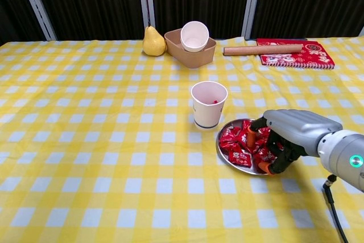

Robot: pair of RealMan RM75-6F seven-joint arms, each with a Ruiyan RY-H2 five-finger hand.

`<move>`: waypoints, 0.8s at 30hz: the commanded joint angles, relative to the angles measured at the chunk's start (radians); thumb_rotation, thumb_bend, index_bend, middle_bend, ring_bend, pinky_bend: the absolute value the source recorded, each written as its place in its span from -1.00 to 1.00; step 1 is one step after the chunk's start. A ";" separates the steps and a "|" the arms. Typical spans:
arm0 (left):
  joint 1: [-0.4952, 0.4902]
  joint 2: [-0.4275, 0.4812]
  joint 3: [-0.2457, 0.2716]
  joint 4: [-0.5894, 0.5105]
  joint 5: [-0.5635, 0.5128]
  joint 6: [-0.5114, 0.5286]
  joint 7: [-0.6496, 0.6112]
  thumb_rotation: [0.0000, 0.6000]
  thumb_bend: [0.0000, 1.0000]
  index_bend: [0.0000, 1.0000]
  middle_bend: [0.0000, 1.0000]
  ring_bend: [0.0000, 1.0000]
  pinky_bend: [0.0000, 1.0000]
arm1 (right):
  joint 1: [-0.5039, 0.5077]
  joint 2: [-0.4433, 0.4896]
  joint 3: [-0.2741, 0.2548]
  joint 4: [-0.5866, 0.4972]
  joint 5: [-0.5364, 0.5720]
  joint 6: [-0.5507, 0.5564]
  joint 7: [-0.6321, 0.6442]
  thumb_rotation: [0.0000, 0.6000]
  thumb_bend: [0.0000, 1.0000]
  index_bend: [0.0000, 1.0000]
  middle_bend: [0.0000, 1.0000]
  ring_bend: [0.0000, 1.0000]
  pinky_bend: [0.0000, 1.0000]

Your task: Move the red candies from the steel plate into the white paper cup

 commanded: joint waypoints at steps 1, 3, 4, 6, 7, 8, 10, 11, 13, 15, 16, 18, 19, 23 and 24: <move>0.000 0.000 0.000 0.000 0.000 0.000 0.001 1.00 -1.00 -1.00 -1.00 -1.00 -1.00 | 0.000 0.001 0.001 -0.001 0.005 -0.002 -0.001 1.00 -0.21 -0.21 0.71 0.84 0.89; 0.000 0.000 0.000 0.000 0.000 0.000 0.001 1.00 -1.00 -1.00 -1.00 -1.00 -1.00 | 0.001 0.001 0.001 -0.001 0.005 -0.003 -0.001 1.00 -0.20 -0.21 0.71 0.84 0.89; 0.000 0.000 0.000 0.000 0.000 0.001 0.001 1.00 -1.00 -1.00 -1.00 -1.00 -1.00 | 0.001 0.001 0.003 -0.001 0.003 -0.002 0.001 1.00 -0.19 -0.21 0.71 0.84 0.89; 0.000 0.000 0.000 0.000 0.001 0.001 0.001 1.00 -1.00 -1.00 -1.00 -1.00 -1.00 | 0.001 -0.001 0.005 0.003 -0.005 0.002 0.003 1.00 -0.19 -0.21 0.71 0.84 0.89; 0.001 0.000 0.000 0.000 0.000 0.001 0.000 1.00 -1.00 -1.00 -1.00 -1.00 -1.00 | 0.002 -0.002 0.006 0.006 -0.009 0.005 0.003 1.00 -0.19 -0.21 0.71 0.84 0.89; 0.000 0.000 0.000 -0.001 0.000 0.001 0.000 1.00 -1.00 -1.00 -1.00 -1.00 -1.00 | 0.002 -0.003 0.007 0.007 -0.010 0.006 0.003 1.00 -0.19 -0.21 0.71 0.84 0.89; 0.000 0.000 0.000 -0.001 -0.001 0.000 -0.001 1.00 -1.00 -1.00 -1.00 -1.00 -1.00 | 0.003 -0.003 0.011 0.013 -0.012 0.010 0.002 1.00 -0.19 -0.20 0.71 0.84 0.89; 0.000 0.000 0.000 -0.001 -0.001 -0.001 -0.001 1.00 -1.00 -1.00 -1.00 -1.00 -1.00 | 0.003 -0.003 0.012 0.015 -0.013 0.011 0.002 1.00 -0.19 -0.20 0.71 0.84 0.89; 0.000 0.001 0.000 -0.001 -0.001 -0.001 -0.002 1.00 -1.00 -1.00 -1.00 -1.00 -1.00 | 0.003 -0.002 0.014 0.015 -0.014 0.014 0.001 1.00 -0.19 -0.21 0.71 0.84 0.89; 0.000 0.001 0.000 -0.001 -0.001 -0.001 -0.002 1.00 -1.00 -1.00 -1.00 -1.00 -1.00 | 0.000 0.001 0.013 0.010 -0.016 0.017 0.002 1.00 -0.19 -0.21 0.71 0.84 0.89; 0.000 0.001 0.000 -0.002 -0.001 -0.001 -0.002 1.00 -1.00 -1.00 -1.00 -1.00 -1.00 | -0.002 0.003 0.011 0.006 -0.020 0.018 0.004 1.00 -0.19 -0.21 0.71 0.84 0.89; 0.000 0.001 0.000 -0.002 -0.001 -0.002 -0.002 1.00 -1.00 -1.00 -1.00 -1.00 -1.00 | -0.005 0.006 0.008 -0.001 -0.027 0.022 0.009 1.00 -0.19 -0.21 0.71 0.84 0.89; 0.000 0.001 0.000 -0.002 -0.001 -0.001 -0.002 1.00 -1.00 -1.00 -1.00 -1.00 -1.00 | -0.006 0.006 0.007 -0.003 -0.029 0.022 0.009 1.00 -0.19 -0.21 0.71 0.84 0.89; 0.001 0.001 0.000 -0.003 0.000 0.001 -0.002 1.00 -1.00 -1.00 -1.00 -1.00 -1.00 | -0.008 0.006 0.004 0.003 -0.021 0.023 0.000 1.00 -0.19 -0.23 0.71 0.84 0.89; 0.001 0.001 0.000 -0.003 0.000 0.001 -0.002 1.00 -1.00 -1.00 -1.00 -1.00 -1.00 | -0.008 0.006 0.006 0.006 -0.017 0.021 0.000 1.00 -0.19 -0.23 0.71 0.84 0.89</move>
